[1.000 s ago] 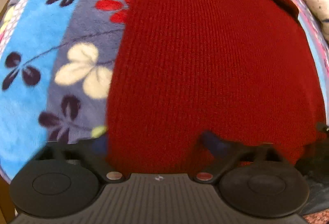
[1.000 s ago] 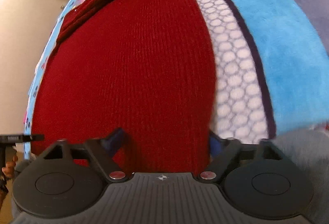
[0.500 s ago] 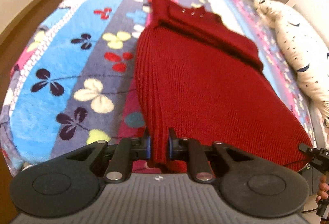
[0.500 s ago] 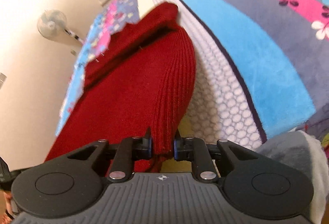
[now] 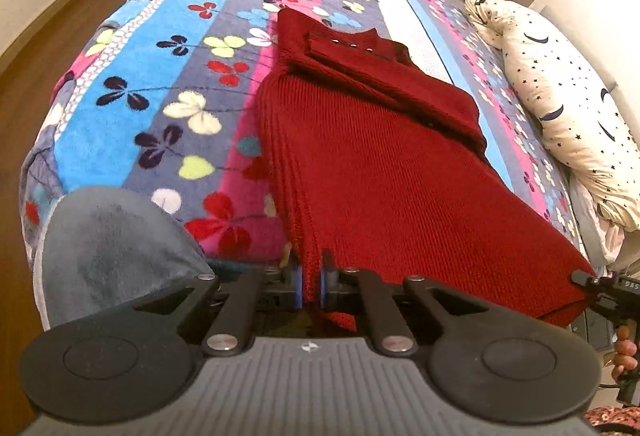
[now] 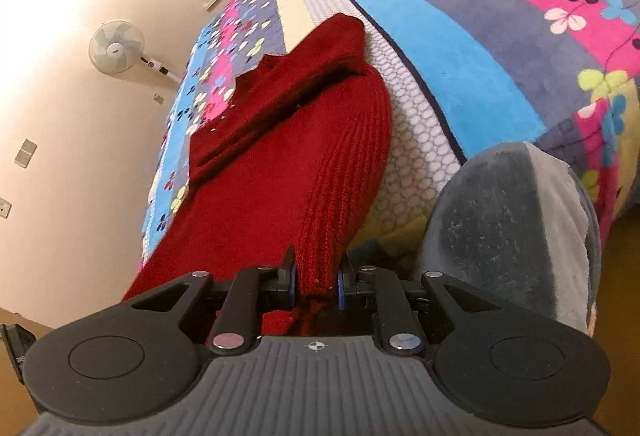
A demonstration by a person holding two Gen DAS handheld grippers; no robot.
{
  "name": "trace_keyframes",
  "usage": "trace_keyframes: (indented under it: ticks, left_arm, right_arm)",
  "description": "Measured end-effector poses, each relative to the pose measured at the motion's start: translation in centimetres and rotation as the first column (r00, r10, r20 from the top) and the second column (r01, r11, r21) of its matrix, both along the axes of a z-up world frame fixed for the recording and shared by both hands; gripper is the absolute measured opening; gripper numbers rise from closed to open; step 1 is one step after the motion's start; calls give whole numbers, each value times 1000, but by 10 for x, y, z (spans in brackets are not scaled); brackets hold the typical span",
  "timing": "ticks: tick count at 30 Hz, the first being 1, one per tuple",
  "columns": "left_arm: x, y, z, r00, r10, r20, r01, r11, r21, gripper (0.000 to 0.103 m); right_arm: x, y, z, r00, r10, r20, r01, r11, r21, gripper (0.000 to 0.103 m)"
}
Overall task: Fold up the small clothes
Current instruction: 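Lift the hem with both tools and fold it toward the collar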
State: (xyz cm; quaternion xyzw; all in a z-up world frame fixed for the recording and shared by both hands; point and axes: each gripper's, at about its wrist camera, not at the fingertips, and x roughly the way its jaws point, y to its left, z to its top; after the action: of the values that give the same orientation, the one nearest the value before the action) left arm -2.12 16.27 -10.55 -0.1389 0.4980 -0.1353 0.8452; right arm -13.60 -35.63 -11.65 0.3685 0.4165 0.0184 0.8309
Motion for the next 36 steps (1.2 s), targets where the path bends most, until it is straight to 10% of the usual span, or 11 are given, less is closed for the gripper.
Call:
trace_keyframes:
  ticks: [8,17,19,22,24,26,36]
  left_arm:
    - [102,-15,48,998,-9,66,11,1000,-17,8]
    - [356,-77,45,991,40,128,-52,994,94,9]
    - [421,-81,16,991,105,83,-115,986,118,14]
    - [484,-70,-31,965,235,-115,-231,972,45,21]
    - [489,-68,-42,964,248,-100,-242,968,61,77]
    - [478,-69,-40,973,229,30,-231,963,142,102]
    - [436,-77,-24,979,57,195,-110,957,267,103]
  right_arm:
    - [96,-24,32,1000,18,3,-18,1000,15,18]
    - [333,-87,19,993,-106,-44,107,994,13,19]
    - [384,-101,-4,979,-189,-80,192,981,21,28]
    - [421,-112,-36,957,-273,-100,269,962,-54,74]
    - [411,-116,-50,953,-291,-87,290,957,-27,75]
    - [390,-111,-58,970,-239,-50,239,971,-22,75]
    - [394,-58,-59,992,-50,112,89,926,-368,75]
